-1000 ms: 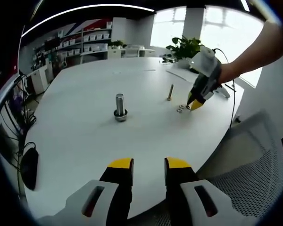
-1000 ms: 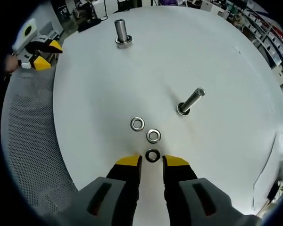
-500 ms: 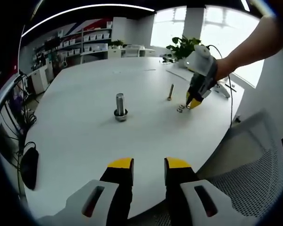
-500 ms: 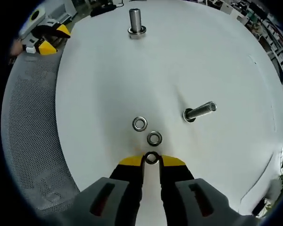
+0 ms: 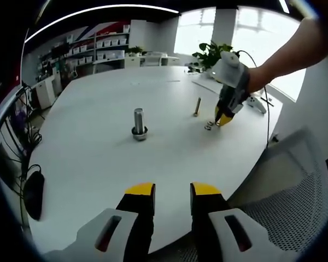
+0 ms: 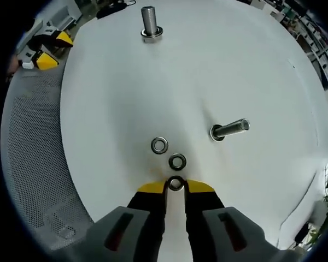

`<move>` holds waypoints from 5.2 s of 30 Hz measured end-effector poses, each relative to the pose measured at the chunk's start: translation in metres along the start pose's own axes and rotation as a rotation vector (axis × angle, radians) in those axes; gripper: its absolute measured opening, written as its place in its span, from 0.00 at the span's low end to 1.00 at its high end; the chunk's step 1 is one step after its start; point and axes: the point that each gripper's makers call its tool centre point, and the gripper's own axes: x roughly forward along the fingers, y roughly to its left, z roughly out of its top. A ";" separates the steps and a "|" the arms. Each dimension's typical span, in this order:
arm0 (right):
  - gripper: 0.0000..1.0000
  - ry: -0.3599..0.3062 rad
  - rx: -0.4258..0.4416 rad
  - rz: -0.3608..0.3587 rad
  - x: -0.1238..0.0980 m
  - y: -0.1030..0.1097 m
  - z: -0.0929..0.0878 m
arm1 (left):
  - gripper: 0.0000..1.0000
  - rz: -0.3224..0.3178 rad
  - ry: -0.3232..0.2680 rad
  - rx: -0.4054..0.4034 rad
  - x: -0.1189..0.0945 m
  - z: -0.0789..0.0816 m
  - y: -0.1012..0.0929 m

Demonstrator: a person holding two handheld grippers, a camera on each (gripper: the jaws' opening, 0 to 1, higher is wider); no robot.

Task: Place the washer onto the threaded stud by aligning its center hole with the stud, sliding it down to the base, and recovering from edge contact or off-axis alignment until the washer reaches the visible bottom stop.

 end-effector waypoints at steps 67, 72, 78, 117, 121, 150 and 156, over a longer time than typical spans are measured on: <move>0.14 -0.235 0.108 -0.133 -0.056 -0.048 0.065 | 0.23 0.000 -0.009 -0.004 -0.001 0.002 0.000; 0.14 -0.221 0.105 -0.129 -0.052 -0.050 0.062 | 0.23 0.001 -0.009 -0.005 -0.001 0.002 0.000; 0.14 -0.225 0.102 -0.126 -0.050 -0.051 0.065 | 0.23 0.003 -0.008 -0.005 0.000 0.002 0.000; 0.14 -0.136 0.096 -0.043 -0.002 -0.041 0.056 | 0.22 0.010 0.002 -0.023 0.000 -0.001 0.003; 0.16 -0.139 0.098 -0.041 -0.002 -0.041 0.057 | 0.21 0.009 0.001 -0.023 0.000 -0.001 0.003; 0.28 -0.090 0.090 -0.043 -0.007 -0.020 0.029 | 0.22 -0.001 -0.013 -0.019 -0.001 0.002 0.001; 0.28 -0.071 0.073 -0.027 -0.004 -0.008 0.025 | 0.22 0.002 -0.013 -0.021 -0.001 0.002 0.002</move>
